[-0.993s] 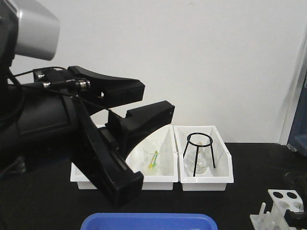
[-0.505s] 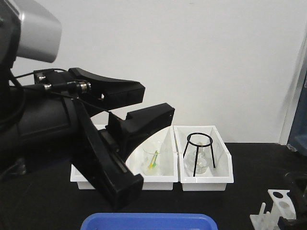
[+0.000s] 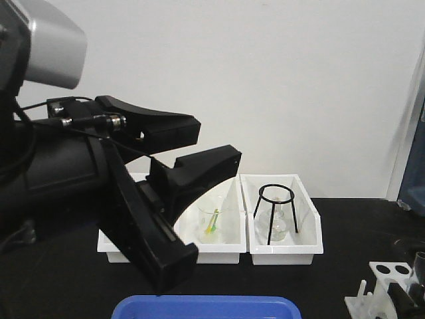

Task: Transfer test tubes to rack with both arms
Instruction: 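Lower the tube into a rack hole and open the right gripper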

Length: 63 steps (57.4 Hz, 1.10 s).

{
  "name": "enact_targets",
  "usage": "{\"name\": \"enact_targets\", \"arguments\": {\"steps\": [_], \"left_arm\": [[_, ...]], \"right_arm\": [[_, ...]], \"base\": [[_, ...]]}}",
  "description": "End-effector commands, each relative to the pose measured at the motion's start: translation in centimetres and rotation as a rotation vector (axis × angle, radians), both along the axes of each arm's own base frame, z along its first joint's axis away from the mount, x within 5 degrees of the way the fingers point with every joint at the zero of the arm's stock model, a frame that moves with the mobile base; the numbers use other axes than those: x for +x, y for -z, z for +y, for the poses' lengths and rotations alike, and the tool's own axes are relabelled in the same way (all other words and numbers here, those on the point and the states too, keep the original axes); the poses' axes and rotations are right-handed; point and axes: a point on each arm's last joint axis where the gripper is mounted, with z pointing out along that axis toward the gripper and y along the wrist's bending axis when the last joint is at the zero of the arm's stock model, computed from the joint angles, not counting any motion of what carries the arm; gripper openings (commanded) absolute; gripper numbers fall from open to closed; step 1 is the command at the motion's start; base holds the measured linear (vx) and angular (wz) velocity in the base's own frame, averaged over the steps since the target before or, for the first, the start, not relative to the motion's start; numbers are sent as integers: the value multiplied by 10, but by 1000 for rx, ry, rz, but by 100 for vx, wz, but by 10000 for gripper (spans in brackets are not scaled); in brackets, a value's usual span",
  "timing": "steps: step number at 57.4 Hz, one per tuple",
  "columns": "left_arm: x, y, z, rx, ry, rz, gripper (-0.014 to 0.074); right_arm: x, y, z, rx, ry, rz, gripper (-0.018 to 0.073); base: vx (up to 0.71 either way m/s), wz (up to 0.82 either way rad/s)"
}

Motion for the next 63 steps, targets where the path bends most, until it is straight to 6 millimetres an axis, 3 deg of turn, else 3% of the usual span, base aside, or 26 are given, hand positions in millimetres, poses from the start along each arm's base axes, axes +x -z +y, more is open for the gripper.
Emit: {"name": "enact_targets", "arguments": {"steps": [1,34,63], "left_arm": [[-6,-24,9,-117,-7,-74,410],[-6,-24,9,-117,-7,-74,410],[-6,-24,9,-118,-7,-73,410]], "right_arm": [[4,-12,-2,-24,-2,-135,-4],[3,-8,-2,-28,-2,-120,29],[3,-8,-2,-28,0,-120,380]], "base": [[0,0],[0,0],[0,0]]}}
